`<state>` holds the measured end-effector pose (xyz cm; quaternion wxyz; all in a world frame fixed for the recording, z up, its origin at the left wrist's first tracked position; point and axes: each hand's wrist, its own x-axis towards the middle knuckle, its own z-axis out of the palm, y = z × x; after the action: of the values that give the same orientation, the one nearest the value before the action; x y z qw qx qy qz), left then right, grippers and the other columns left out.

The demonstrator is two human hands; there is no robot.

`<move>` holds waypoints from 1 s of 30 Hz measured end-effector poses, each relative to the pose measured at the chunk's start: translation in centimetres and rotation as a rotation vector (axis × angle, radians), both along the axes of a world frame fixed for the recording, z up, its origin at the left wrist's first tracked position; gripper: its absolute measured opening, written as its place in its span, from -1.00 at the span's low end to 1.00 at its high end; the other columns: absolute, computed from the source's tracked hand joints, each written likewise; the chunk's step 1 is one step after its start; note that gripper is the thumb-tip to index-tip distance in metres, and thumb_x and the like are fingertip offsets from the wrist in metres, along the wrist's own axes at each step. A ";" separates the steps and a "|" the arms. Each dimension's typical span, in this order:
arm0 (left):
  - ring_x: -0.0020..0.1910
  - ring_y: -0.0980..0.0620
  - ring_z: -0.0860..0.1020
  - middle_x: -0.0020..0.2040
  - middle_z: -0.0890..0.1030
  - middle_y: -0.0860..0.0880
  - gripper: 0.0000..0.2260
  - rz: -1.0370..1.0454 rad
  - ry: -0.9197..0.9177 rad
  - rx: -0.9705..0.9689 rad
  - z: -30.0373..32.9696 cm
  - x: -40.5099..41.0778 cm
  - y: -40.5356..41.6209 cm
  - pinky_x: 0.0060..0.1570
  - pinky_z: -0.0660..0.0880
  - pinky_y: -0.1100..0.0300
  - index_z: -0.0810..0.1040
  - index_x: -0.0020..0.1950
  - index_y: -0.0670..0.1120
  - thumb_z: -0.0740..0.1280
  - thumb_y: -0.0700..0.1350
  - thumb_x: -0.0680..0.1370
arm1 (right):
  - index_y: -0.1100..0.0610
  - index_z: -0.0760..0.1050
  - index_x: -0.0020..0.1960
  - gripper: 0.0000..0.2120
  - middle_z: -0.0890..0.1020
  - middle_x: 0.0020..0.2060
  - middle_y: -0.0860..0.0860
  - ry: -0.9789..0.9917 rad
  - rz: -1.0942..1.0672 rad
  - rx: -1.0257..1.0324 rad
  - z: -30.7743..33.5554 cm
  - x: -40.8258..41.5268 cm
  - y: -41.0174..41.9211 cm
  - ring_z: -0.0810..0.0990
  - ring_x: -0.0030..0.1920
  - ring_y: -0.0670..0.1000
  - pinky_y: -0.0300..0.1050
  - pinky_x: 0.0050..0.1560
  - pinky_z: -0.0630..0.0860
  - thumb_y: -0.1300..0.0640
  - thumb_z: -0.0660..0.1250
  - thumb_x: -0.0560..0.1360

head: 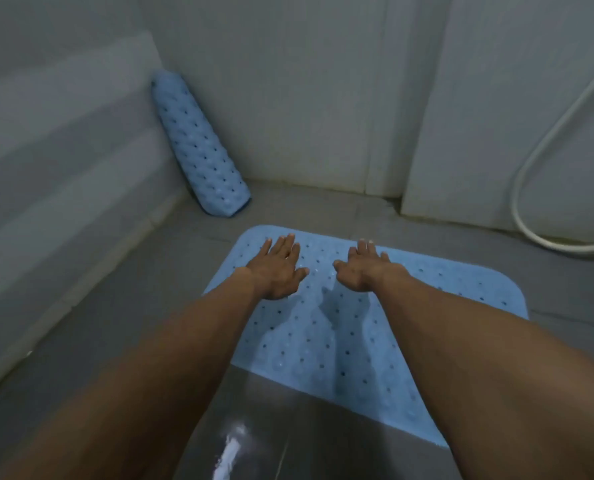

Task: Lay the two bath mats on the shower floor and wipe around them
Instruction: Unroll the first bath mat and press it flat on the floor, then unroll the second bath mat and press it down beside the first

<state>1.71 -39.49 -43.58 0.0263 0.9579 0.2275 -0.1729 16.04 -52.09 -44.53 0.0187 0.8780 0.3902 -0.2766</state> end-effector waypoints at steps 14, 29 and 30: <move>0.44 -0.20 0.31 0.51 0.26 -0.17 -0.44 0.214 -0.128 0.243 18.7 -4.2 11.2 0.43 0.20 -0.04 0.14 0.54 -0.17 0.13 0.08 0.62 | 0.13 0.19 0.56 -0.41 0.29 0.51 0.17 -0.047 0.133 0.599 15.4 2.7 9.5 0.28 0.49 0.15 -0.01 0.46 0.22 -0.13 0.15 0.62; 0.44 -0.23 0.27 0.53 0.15 -0.24 -0.35 0.254 -0.291 0.218 17.1 -2.5 32.8 0.41 0.21 -0.04 -0.05 0.57 -0.23 0.14 0.06 0.62 | 0.04 0.07 0.59 -0.33 0.19 0.54 0.15 -0.287 0.255 0.464 20.6 0.4 29.8 0.23 0.51 0.17 0.05 0.46 0.21 -0.17 0.21 0.59; 0.43 -0.23 0.28 0.53 0.15 -0.24 -0.34 0.257 -0.306 0.213 16.9 -2.1 34.2 0.41 0.21 -0.05 -0.06 0.56 -0.24 0.14 0.06 0.62 | 0.03 0.07 0.59 -0.33 0.19 0.54 0.14 -0.291 0.259 0.459 20.4 0.2 31.4 0.24 0.50 0.17 0.06 0.46 0.21 -0.16 0.22 0.59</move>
<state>-0.43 -5.29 -26.71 -0.0190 0.9336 0.3579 0.0044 16.27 -20.70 -24.11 -0.0894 0.8325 0.5447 -0.0479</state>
